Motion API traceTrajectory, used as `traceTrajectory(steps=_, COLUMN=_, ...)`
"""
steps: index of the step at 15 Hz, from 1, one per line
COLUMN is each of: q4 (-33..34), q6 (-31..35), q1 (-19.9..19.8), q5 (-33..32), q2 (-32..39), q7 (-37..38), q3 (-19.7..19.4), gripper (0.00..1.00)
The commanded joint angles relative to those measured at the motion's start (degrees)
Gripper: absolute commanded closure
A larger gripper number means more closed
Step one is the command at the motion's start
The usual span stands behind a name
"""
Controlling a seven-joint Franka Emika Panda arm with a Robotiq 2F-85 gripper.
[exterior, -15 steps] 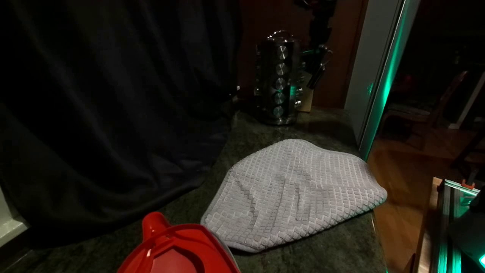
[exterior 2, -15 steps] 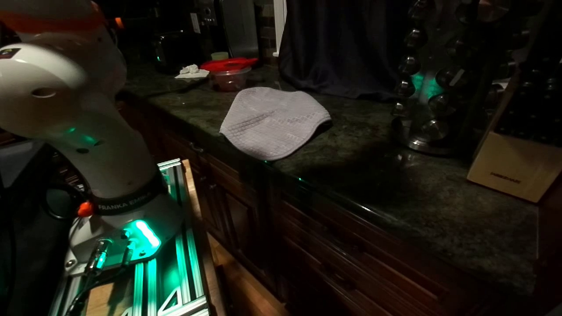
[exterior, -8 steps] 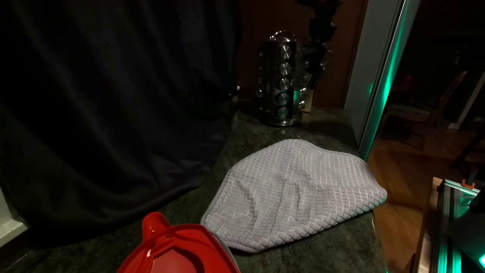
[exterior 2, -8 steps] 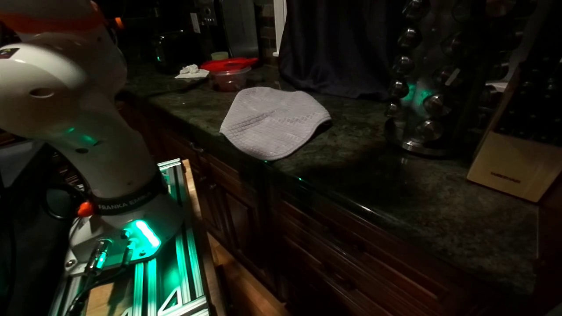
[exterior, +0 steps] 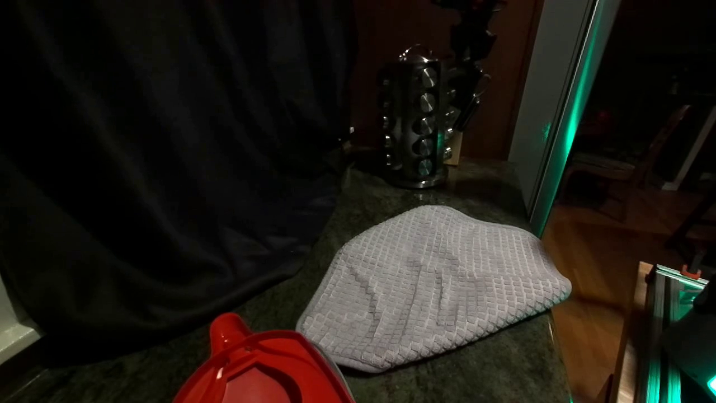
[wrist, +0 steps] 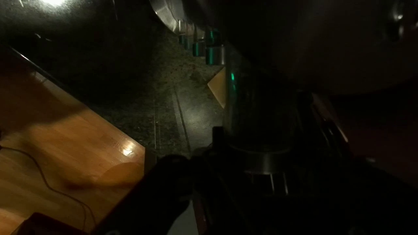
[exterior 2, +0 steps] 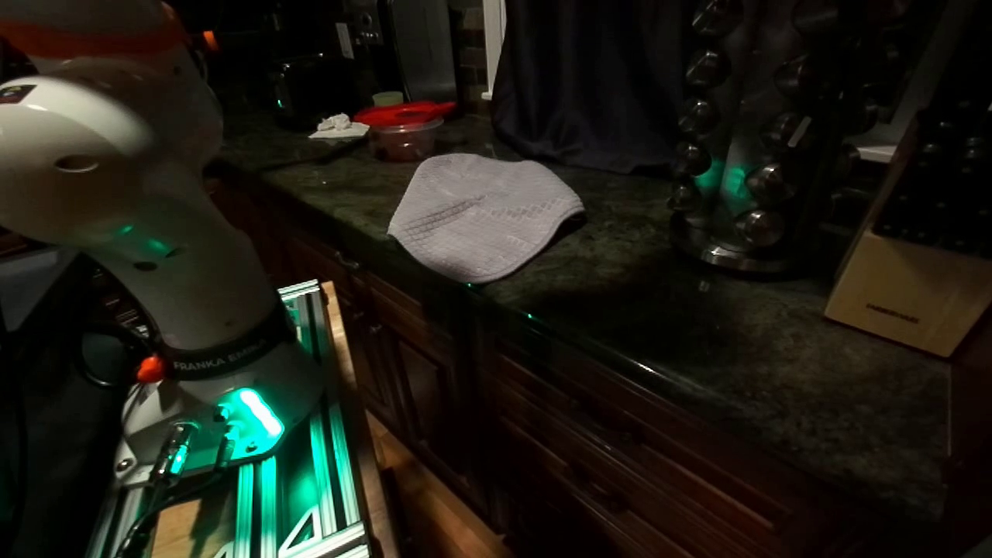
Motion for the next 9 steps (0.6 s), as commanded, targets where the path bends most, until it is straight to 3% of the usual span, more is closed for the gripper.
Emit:
traceTrajectory(steps=1, q4=3.1, q6=-2.7, q1=0.3, q5=-1.7, q2=0.8, q7=0.8, q3=0.2, gripper=0.75)
traceTrajectory(steps=4, q4=4.6, q6=-7.1, q1=-0.5, q5=8.0, q2=2.2, q7=-4.5, q3=0.3, gripper=0.75)
traceTrajectory(steps=9, q4=8.6, q6=-12.3, q1=-1.6, q5=11.7, q2=5.5, q7=-3.3, q3=-0.8, gripper=0.75)
